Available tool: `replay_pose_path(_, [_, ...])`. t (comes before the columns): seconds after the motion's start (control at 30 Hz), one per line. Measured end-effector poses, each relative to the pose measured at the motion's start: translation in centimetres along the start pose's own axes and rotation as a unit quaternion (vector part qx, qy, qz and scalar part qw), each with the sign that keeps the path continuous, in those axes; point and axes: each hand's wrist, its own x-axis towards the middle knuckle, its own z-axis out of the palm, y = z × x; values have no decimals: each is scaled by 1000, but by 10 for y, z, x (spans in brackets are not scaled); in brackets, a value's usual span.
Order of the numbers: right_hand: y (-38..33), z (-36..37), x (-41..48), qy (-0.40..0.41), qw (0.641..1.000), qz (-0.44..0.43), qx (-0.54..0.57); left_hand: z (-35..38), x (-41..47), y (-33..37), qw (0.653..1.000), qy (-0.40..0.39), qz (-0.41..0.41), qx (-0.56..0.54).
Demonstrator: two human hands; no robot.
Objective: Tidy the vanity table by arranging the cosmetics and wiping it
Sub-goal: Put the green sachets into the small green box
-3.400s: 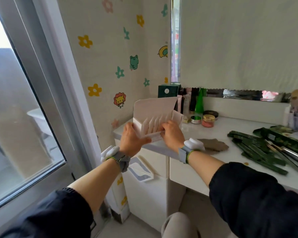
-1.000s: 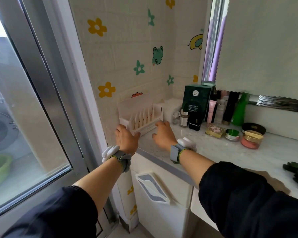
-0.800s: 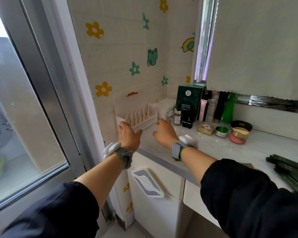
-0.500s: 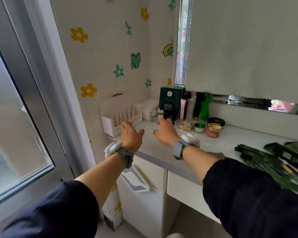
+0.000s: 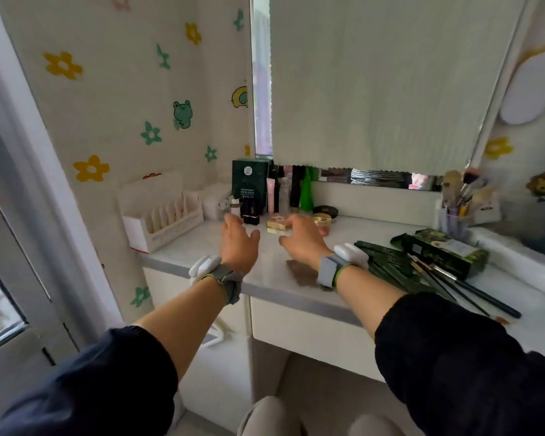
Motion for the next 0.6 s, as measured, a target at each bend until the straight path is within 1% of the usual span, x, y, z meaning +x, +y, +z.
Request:
replay_pose_path(0.17, [28, -24, -16, 9, 1000, 26, 7, 27, -17, 17, 999, -31, 31, 2])
replay_pose_path(0.3, [48, -41, -27, 30, 998, 45, -12, 48, -29, 28, 997, -59, 39, -3])
replay_pose_path(0.6, [91, -76, -53, 44, 994, 96, -31, 97, -57, 56, 991, -122, 56, -8])
